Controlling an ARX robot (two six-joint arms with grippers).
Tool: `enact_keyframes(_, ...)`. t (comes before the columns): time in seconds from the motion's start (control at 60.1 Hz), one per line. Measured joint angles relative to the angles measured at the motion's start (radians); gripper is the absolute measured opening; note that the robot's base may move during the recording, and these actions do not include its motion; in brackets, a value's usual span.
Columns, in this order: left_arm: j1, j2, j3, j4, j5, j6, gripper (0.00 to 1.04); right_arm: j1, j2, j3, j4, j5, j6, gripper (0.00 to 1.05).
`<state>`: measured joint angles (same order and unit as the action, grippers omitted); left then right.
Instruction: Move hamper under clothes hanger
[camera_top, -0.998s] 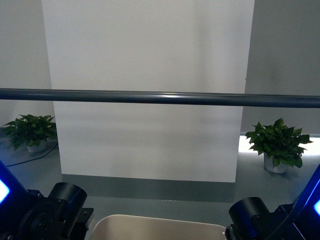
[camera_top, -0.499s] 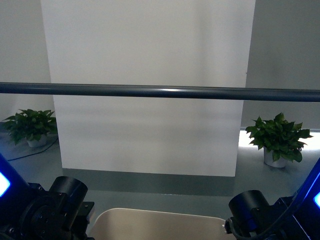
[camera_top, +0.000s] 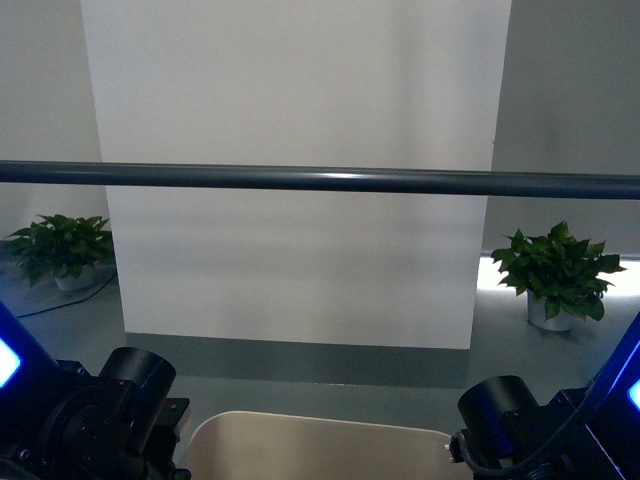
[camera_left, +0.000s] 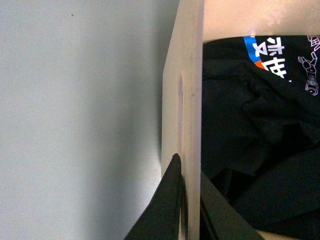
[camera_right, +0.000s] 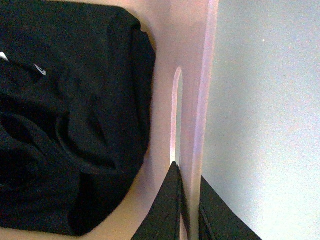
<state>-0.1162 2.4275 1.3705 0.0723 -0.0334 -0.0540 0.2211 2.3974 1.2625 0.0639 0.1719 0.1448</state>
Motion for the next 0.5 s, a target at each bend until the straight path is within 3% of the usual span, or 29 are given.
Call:
enact_keyframes(0.15,0.000,0.000,-0.017,0.047,-0.004,-0.021,0.04,-0.006,0.002,-0.058,0.161,-0.093,0.141,0.03)
enact_keyframes(0.499,-0.011,0.000,-0.042,0.029,-0.017,-0.029,0.04,-0.003,0.002,-0.061,0.153,-0.094,0.196,0.03)
